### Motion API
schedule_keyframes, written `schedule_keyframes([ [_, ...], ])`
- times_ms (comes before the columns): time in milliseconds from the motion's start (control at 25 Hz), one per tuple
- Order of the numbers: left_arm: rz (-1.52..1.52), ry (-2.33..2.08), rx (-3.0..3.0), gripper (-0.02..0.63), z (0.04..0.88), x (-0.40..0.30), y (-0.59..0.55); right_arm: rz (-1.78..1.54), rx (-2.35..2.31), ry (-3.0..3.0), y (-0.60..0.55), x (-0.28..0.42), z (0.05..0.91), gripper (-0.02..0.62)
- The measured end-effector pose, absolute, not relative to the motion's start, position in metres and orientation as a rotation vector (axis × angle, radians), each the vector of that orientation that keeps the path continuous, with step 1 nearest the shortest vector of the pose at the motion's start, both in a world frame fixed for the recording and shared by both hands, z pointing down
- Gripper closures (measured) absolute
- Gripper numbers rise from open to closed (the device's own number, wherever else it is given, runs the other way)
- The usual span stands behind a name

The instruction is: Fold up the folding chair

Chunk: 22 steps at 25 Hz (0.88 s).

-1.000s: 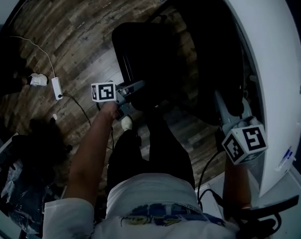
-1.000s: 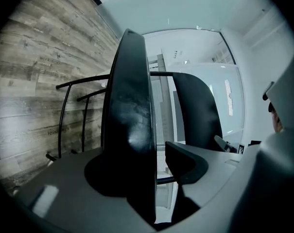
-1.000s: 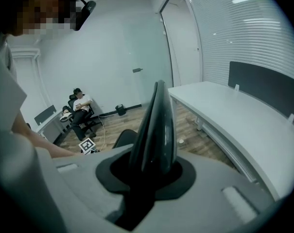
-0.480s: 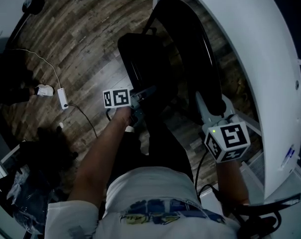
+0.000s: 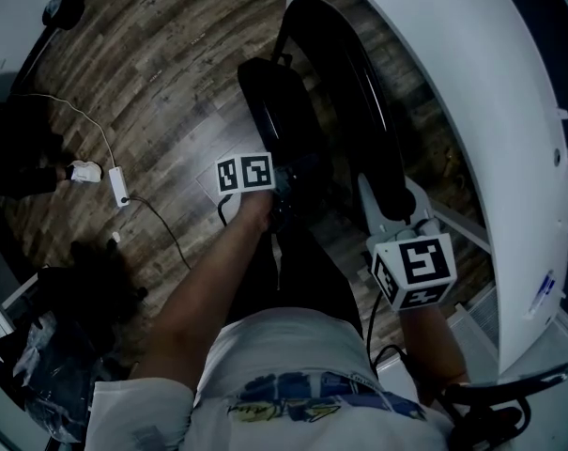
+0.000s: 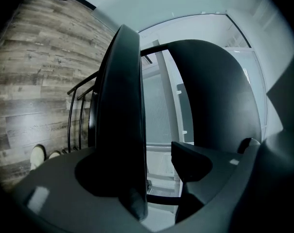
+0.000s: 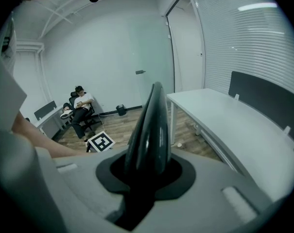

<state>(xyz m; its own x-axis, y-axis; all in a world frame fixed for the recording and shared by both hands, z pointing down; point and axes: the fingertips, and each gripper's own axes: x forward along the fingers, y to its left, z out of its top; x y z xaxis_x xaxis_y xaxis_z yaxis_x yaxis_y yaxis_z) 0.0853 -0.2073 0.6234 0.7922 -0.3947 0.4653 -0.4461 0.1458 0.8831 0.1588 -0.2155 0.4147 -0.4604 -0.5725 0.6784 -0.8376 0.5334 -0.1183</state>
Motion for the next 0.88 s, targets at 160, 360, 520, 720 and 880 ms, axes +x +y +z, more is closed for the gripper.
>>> schedule_keyframes([
  [160, 0.067, -0.740, 1.441, 0.279, 0.623, 0.092, -0.209, 0.573, 1.154, -2.179, -0.209, 0.148, 0.413, 0.523],
  [360, 0.095, -0.759, 1.428, 0.278, 0.620, 0.095, -0.213, 0.533, 1.178, -2.159, -0.202, 0.130, 0.410, 0.529],
  [520, 0.135, -0.749, 1.429, 0.278, 0.616, 0.096, -0.218, 0.527, 1.220, -2.136, -0.204, 0.122, 0.407, 0.535],
  [720, 0.167, -0.728, 1.418, 0.244, 0.603, 0.103, -0.229, 0.526, 1.218, -2.122, -0.212, 0.106, 0.397, 0.537],
  [880, 0.181, -0.717, 1.390, 0.245, 0.594, 0.105, -0.233, 0.492, 1.176, -2.126, -0.213, 0.086, 0.387, 0.538],
])
